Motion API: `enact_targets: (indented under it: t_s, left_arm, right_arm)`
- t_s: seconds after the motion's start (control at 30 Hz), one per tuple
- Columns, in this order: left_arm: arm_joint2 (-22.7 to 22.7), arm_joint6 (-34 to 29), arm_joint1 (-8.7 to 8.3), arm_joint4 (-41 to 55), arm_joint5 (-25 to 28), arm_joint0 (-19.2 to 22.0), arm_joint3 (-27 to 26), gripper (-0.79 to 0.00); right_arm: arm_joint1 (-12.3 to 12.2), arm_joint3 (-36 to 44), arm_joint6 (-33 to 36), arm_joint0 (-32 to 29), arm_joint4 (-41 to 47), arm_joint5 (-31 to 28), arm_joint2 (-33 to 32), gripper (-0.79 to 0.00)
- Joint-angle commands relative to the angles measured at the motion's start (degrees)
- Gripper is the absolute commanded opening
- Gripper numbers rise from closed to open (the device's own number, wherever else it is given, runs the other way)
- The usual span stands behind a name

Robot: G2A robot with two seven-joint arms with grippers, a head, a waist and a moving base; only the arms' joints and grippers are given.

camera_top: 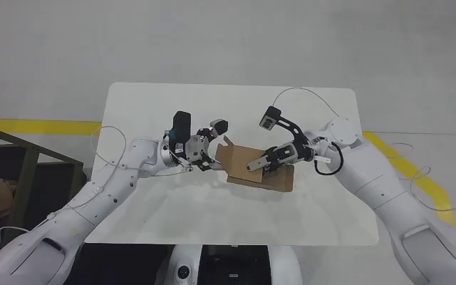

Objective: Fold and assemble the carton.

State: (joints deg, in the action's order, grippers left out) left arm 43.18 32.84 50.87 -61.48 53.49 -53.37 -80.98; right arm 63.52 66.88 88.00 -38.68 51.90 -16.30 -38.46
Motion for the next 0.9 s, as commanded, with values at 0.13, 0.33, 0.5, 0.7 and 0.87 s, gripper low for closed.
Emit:
enact_targets:
  t_s: [0.13, 0.33, 0.5, 0.7, 0.87]
  left_arm:
    - [0.3, -1.0, 0.71, -0.5, 1.2, 0.0, 0.1, 0.0]
    - [1.1, -1.6, 1.21, -0.8, 3.1, 0.0, 0.7, 0.0]
    - [1.7, -1.6, 1.35, -1.9, 4.5, -0.5, 0.8, 0.0]
    - [2.1, -1.7, 1.36, -2.2, 4.5, -0.8, 1.3, 0.0]
    - [0.7, -1.1, 1.05, -4.0, 4.5, -0.1, -0.4, 0.0]
  right_arm:
    - [0.1, 0.3, 0.0, -0.1, -0.1, 0.0, -0.1, -0.785]
    - [0.0, 0.6, 0.0, -0.3, -0.2, 0.0, -0.3, -0.785]
    - [0.0, 0.6, 0.0, -0.5, 0.0, 0.0, -0.4, -0.785]
    - [0.1, 0.9, 0.0, -0.3, -0.2, 0.0, 0.3, -0.785]
    - [0.2, 0.6, 0.0, 0.0, 0.0, 0.0, 0.8, -0.785]
